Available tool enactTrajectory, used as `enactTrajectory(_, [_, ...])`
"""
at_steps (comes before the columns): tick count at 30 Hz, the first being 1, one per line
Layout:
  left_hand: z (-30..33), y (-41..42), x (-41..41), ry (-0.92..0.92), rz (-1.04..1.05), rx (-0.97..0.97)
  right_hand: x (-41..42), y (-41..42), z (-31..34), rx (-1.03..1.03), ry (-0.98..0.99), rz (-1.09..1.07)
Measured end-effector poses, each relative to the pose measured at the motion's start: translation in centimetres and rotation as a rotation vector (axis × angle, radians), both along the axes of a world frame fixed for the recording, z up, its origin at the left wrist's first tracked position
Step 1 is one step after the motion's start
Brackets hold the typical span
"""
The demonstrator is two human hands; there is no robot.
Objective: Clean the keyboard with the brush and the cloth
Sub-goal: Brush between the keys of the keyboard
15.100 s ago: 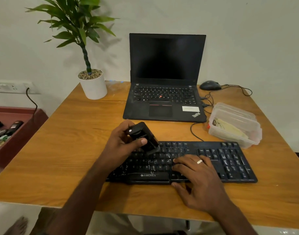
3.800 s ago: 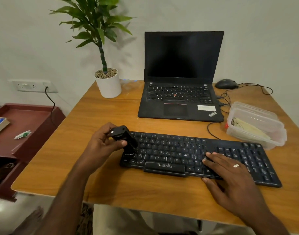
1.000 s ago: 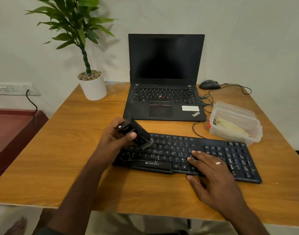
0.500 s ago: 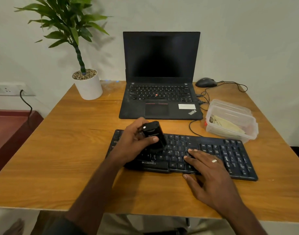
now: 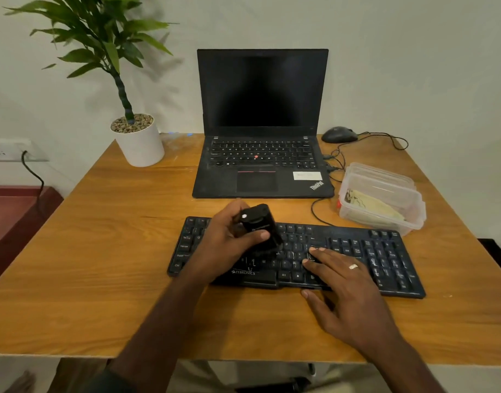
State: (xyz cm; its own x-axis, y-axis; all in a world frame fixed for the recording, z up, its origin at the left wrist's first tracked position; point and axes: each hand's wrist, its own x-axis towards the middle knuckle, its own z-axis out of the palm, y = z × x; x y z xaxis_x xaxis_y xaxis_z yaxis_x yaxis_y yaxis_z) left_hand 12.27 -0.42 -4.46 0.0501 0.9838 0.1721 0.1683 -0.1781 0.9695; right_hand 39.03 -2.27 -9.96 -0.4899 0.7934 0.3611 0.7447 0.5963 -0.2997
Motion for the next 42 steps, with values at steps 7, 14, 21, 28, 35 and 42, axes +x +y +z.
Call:
enactTrajectory(7, [1.1,-0.5,-1.8,-0.171,0.125,0.022,-0.1,0.0,-0.1,-0.021,0.003,-0.005])
enactTrajectory(14, [0.7,-0.2,-2.9,0.129,-0.012,0.021,0.0,0.0,0.0,-0.005,0.005,0.003])
enactTrajectory(21, [0.2,1.2,2.3,-0.051,-0.04,0.0,-0.1,-0.1,0.1,-0.019,0.009,-0.004])
enactTrajectory(28, [0.5,0.0,-1.1,0.004,0.11,0.075,-0.2,0.0,0.0,-0.015,0.003,-0.007])
enactTrajectory(35, [0.3,0.7,3.3,0.195,-0.065,0.084,0.0,-0.1,0.0,-0.011,0.003,-0.011])
enactTrajectory(42, [0.3,1.4,4.0,0.133,0.053,0.201,-0.1,-0.1,0.1,-0.011,0.017,-0.012])
